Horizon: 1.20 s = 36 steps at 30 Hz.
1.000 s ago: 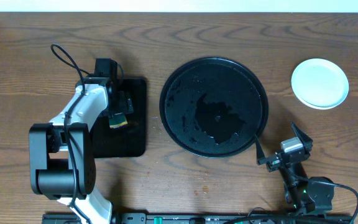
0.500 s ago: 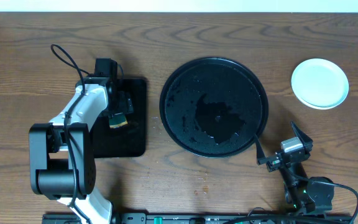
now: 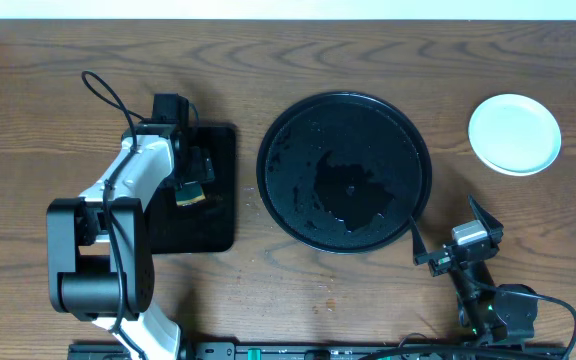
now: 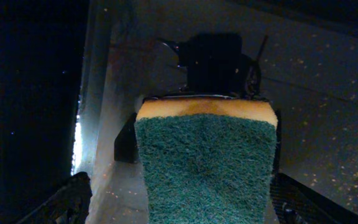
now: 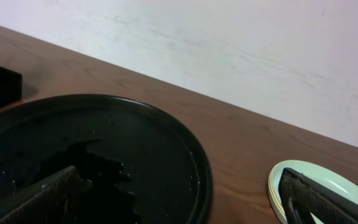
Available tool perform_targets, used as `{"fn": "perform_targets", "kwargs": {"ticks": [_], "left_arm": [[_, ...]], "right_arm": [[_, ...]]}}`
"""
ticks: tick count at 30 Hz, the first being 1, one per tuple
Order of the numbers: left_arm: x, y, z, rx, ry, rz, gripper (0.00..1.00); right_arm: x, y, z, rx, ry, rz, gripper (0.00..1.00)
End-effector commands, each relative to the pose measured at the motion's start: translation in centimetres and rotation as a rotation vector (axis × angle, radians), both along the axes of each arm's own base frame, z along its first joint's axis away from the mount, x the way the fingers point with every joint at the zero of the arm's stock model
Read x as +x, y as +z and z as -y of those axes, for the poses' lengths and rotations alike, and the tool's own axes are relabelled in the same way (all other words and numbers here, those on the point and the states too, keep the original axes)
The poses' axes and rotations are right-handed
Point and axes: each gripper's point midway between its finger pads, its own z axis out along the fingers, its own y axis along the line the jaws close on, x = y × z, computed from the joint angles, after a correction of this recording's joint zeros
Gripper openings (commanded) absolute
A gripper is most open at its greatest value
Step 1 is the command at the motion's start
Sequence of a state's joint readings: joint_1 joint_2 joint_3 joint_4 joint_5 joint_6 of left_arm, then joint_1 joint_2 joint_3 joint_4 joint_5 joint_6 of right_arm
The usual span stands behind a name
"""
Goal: Clean dirty plates on tray and stack at the side
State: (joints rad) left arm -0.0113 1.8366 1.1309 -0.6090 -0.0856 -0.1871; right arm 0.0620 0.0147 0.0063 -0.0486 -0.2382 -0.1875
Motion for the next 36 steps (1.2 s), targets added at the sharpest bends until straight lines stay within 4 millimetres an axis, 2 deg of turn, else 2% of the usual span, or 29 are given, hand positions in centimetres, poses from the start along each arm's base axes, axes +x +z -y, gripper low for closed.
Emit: {"fn": "perform_targets", "kwargs": {"ticks": [1,5,10,15,17,19,21,23,25,28,32,34,36], "left_arm": [[0.2,1.1,0.0,0.011,0.002,0.030,0.92],[1.2,6.4,0.5,0.006,-0.011,0.184,0.92],[0.7,16.6,0.8,-0.003,-0.017,0.477,0.92],[-2.8,26.4,0.7,-0.012,-0.014,0.776,0.92],[-4.8,29.7,0.6,-0.015,-0.014,0.887,0.92],[-7.0,31.5,0.4,-0.011,-0.014,0.957,0.92],[-8.9,32.5,0.4,-0.013,-0.013,1.015,0.92],[-10.6,32.4,0.3,-0.014,-0.013,1.052,0.92],[-12.1,31.4,0.2,-0.015,-0.012,1.071,0.92],[-13.6,28.8,0.2,-0.016,-0.013,1.070,0.92],[-14.4,24.5,0.9,-0.065,-0.024,1.070,0.92],[-14.1,23.2,1.1,-0.096,-0.011,1.112,0.92],[-13.4,22.9,1.4,-0.130,-0.008,1.196,0.92]], "right_arm": [[0.0,-0.1,0.3,0.014,-0.012,-0.007,0.99],[0.0,-0.1,0.3,0.014,-0.012,-0.007,0.99],[0.0,-0.1,0.3,0.014,-0.012,-0.007,0.99],[0.0,-0.1,0.3,0.014,-0.012,-0.007,0.99],[0.0,-0.1,0.3,0.014,-0.012,-0.007,0.99],[0.0,-0.1,0.3,0.014,-0.012,-0.007,0.99],[0.0,-0.1,0.3,0.014,-0.012,-0.007,0.99],[0.0,-0.1,0.3,0.014,-0.012,-0.007,0.99],[0.0,-0.1,0.3,0.014,-0.012,-0.007,0.99],[0.0,-0.1,0.3,0.014,-0.012,-0.007,0.99],[0.0,-0.1,0.3,0.014,-0.012,-0.007,0.99],[0.0,-0.1,0.3,0.014,-0.012,-0.007,0.99],[0.0,-0.1,0.3,0.014,-0.012,-0.007,0.99]]}}
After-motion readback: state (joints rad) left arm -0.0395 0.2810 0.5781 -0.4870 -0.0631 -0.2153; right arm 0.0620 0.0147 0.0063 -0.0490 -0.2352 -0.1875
